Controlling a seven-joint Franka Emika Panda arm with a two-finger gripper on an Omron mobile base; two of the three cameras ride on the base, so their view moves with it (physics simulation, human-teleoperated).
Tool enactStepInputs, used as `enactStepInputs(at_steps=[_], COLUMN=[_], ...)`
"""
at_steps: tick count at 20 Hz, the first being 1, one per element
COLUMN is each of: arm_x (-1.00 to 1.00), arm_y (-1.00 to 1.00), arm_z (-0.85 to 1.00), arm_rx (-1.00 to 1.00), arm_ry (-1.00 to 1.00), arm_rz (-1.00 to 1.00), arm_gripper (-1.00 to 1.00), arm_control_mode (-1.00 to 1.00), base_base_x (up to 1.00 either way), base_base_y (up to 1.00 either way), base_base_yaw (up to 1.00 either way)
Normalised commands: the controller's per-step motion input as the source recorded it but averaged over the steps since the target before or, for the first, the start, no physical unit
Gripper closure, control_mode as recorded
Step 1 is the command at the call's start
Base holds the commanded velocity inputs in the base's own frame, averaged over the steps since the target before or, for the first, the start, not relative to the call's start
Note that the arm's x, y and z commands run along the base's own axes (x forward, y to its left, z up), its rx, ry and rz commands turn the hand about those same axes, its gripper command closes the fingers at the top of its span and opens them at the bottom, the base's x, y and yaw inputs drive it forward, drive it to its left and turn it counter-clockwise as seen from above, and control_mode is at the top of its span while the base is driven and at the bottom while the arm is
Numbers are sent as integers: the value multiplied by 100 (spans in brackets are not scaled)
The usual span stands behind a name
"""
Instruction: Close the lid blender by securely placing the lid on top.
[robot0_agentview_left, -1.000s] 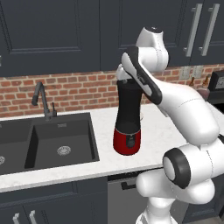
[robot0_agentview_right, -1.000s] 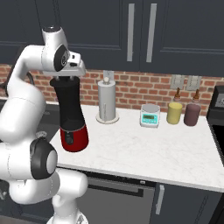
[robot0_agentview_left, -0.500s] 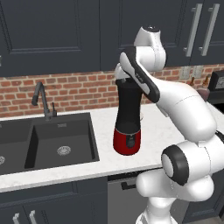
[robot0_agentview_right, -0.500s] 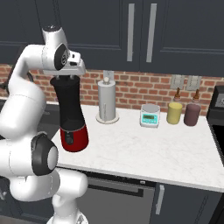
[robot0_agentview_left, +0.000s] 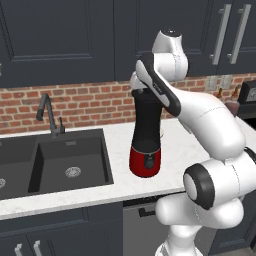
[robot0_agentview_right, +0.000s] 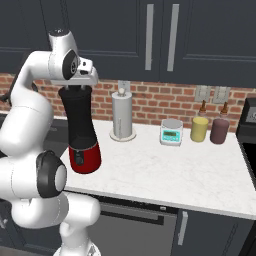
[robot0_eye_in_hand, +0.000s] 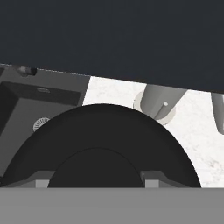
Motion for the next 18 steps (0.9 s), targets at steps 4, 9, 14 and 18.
enactStepInputs(at_steps=[4, 9, 14, 18], arm_x=[7, 3, 0, 0], arm_y=[0, 0, 0, 0], arm_z=[-2, -5, -9, -7], arm_rx=[0, 0, 0, 0], arm_ry=[-2, -2, 0, 0], arm_rz=[-2, -2, -2, -2], arm_gripper=[100, 100, 100, 100], arm_control_mode=[-100, -100, -100, -100], base_base_x=[0, 0, 0, 0], base_base_y=[0, 0, 0, 0], base_base_yaw=[0, 0, 0, 0])
